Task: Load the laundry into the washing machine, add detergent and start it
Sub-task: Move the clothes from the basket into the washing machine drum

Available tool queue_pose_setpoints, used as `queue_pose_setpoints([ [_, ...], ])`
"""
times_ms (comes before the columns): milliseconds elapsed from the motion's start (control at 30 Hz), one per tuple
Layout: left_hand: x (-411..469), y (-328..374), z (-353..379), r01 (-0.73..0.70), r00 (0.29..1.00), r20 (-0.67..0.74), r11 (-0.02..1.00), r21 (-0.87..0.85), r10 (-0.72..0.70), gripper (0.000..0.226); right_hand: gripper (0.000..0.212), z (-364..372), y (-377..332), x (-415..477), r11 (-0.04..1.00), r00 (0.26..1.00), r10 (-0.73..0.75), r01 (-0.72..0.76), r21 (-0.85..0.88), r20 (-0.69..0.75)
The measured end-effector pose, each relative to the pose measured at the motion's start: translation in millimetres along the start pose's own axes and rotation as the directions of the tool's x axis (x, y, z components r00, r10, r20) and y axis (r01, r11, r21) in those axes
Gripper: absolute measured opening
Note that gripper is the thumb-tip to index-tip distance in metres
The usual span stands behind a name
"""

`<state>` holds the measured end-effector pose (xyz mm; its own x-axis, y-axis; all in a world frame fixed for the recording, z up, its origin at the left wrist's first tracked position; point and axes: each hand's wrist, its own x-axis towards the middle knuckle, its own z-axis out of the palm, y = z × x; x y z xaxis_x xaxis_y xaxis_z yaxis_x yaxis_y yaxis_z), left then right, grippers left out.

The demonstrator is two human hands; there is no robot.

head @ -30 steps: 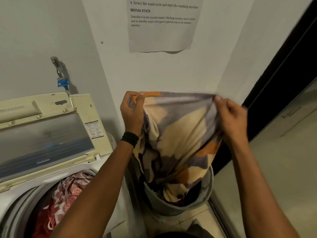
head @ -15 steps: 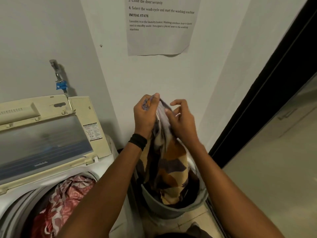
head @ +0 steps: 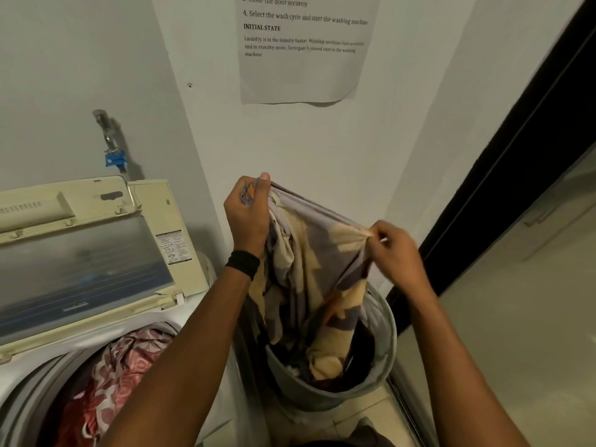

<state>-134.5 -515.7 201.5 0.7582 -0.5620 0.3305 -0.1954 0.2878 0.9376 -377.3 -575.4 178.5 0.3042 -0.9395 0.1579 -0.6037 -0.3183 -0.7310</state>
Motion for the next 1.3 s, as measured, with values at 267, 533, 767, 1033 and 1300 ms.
queue_pose_setpoints([
  [267,-13.7,15.2,14.4,0.008,0.997,0.072,0.994,-0.110,0.000,0.023,0.019,-27.9,-118.9,37.1,0.786,0.939,-0.096,0.275,0.554,-0.330],
  [533,-18.3,11.3,23.0,0.033,0.994,0.105,0.999,-0.041,-0.028,0.023,0.013,43.0,-94.8,35.0,0.922,0.941,-0.292,0.324,0.211,-0.168],
  [767,-10.1,4.3,19.7,-0.015,0.999,-0.037,1.000,-0.021,0.015,0.030,0.012,92.9,-36.6,-19.2,0.974,0.974,-0.215,0.209,-0.085,-0.075],
  [1033,-9.4,-3.1,12.8,-0.056,0.997,-0.059,0.997,0.045,0.059,0.029,0.028,26.3,-38.2,-10.1,0.874,0.957,0.193,-0.066,0.481,-0.219],
  [1300,-15.3,12.8,21.0,-0.095,0.995,0.004,0.995,0.039,0.095,0.023,0.018,-79.2,-120.8,48.1,0.752,0.923,-0.116,0.323,0.575,-0.367],
])
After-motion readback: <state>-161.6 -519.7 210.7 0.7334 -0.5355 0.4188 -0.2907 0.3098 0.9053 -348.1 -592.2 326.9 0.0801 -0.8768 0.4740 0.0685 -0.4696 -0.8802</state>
